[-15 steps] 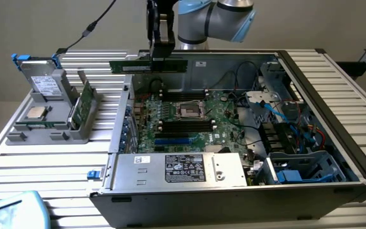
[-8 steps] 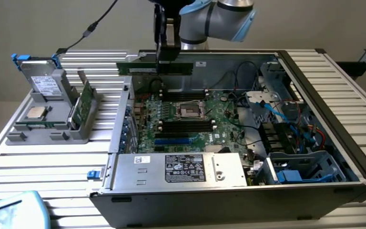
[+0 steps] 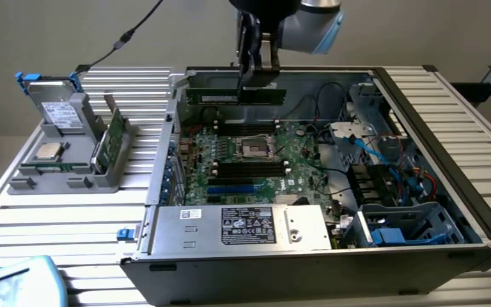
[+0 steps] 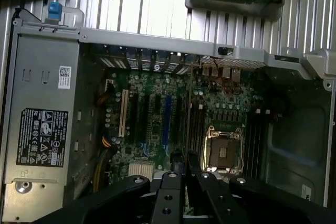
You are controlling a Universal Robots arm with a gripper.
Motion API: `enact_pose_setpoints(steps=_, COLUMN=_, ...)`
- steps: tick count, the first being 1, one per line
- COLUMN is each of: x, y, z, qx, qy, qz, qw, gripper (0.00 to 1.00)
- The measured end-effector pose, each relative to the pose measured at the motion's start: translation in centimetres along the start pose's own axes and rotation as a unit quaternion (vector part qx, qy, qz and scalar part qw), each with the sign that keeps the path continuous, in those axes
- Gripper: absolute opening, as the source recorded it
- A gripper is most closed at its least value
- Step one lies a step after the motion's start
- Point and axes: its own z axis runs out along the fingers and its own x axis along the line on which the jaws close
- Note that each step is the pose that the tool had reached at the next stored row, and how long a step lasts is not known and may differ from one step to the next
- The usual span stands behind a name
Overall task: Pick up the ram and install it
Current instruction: 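Pick up the ram and move it above insertion slot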
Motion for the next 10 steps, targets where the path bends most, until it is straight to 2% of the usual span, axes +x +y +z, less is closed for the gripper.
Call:
enact_pose_setpoints(steps=5, x=0.2, y=-2.19, z=0.61, qx=0.0001, qy=0.0000, qz=0.001, qw=1.0000, gripper=0.14)
enact_pose_setpoints(steps=10, x=0.3, y=-3.75, z=1.39, qx=0.0004, qy=-0.0004, qz=0.005, qw=1.0000, gripper=0.14)
